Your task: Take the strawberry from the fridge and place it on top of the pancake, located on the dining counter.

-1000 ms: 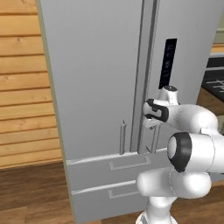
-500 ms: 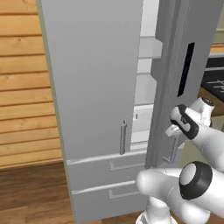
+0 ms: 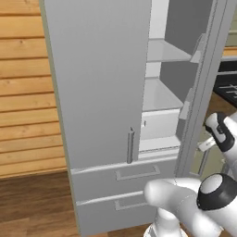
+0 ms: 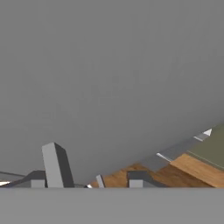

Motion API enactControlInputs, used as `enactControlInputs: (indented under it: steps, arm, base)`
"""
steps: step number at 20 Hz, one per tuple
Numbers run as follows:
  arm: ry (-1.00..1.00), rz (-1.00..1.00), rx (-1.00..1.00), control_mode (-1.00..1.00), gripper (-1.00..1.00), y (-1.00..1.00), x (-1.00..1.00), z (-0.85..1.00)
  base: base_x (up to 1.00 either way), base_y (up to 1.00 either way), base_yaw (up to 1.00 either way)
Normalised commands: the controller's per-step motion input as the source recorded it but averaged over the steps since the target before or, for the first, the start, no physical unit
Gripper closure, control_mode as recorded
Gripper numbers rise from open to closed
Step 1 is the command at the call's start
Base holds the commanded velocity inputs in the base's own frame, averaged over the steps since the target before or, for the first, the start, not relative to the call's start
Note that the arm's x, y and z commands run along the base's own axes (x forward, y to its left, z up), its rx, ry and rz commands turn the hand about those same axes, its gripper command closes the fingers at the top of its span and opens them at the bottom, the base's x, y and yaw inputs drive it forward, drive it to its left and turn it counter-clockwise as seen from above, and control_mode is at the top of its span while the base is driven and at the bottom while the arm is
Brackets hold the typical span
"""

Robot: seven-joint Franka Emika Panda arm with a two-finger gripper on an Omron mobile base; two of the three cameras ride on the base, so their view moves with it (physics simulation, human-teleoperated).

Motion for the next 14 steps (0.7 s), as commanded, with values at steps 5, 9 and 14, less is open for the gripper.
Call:
enactControlInputs:
  steps: [5, 9, 14]
  arm:
    - [-0.02, 0.00, 0.00, -1.00, -1.00, -0.04, -0.02, 0.02]
    - [-0.13, 0.01, 0.00, -1.00, -1.00, -0.08, -0.25, 0.72]
    - [-0.25, 0.00, 0.02, -1.00, -1.00, 0.02, -0.82, 0.94]
  base:
    - [0.00, 0.00, 0.00]
    - [0.00, 0.00, 0.00]
    - [0.00, 0.00, 0.00]
